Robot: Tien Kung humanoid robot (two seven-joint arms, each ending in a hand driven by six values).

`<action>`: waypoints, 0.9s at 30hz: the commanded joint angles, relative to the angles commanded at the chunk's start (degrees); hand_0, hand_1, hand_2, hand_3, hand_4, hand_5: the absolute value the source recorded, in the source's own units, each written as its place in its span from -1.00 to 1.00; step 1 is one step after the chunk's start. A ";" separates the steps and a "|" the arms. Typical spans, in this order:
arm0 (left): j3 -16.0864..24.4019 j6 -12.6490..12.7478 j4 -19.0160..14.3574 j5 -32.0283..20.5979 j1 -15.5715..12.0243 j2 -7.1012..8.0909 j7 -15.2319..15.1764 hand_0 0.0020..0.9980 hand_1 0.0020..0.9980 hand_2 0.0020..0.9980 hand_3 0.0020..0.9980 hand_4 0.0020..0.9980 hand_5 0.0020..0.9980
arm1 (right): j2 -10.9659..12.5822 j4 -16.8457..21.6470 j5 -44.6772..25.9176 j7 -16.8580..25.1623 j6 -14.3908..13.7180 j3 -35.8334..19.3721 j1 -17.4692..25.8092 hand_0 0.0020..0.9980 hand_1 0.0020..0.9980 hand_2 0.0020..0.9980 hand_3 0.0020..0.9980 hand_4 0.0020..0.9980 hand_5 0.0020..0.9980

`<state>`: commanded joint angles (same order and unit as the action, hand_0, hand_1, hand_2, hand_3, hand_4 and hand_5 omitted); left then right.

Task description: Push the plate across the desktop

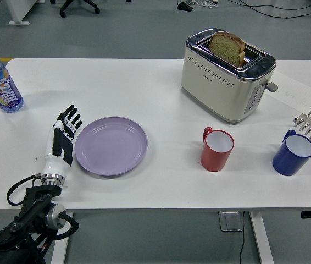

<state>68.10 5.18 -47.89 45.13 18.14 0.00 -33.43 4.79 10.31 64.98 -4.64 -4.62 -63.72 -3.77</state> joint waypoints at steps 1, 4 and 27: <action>-0.16 -0.01 0.09 -0.01 0.02 0.00 0.00 0.76 0.81 0.85 0.70 -0.08 1.00 | -0.01 0.00 0.02 -0.02 0.01 0.01 0.01 0.21 0.09 0.26 0.25 -0.74 -0.29; -0.75 -0.10 0.64 -0.30 -0.12 0.00 0.03 0.76 0.80 0.85 0.70 -0.09 1.00 | -0.07 0.00 0.11 -0.09 0.02 -0.04 0.11 0.21 0.09 0.26 0.25 -0.74 -0.29; -4.92 -0.66 0.11 -1.54 0.11 0.00 0.19 0.75 0.80 0.85 0.70 -0.09 1.00 | -0.06 0.00 -0.12 -0.03 0.01 0.16 0.32 0.21 0.09 0.27 0.25 -0.74 -0.29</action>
<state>63.18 4.52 -47.78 43.60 18.25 0.00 -33.24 4.73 10.31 64.86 -4.68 -4.61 -63.56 -3.46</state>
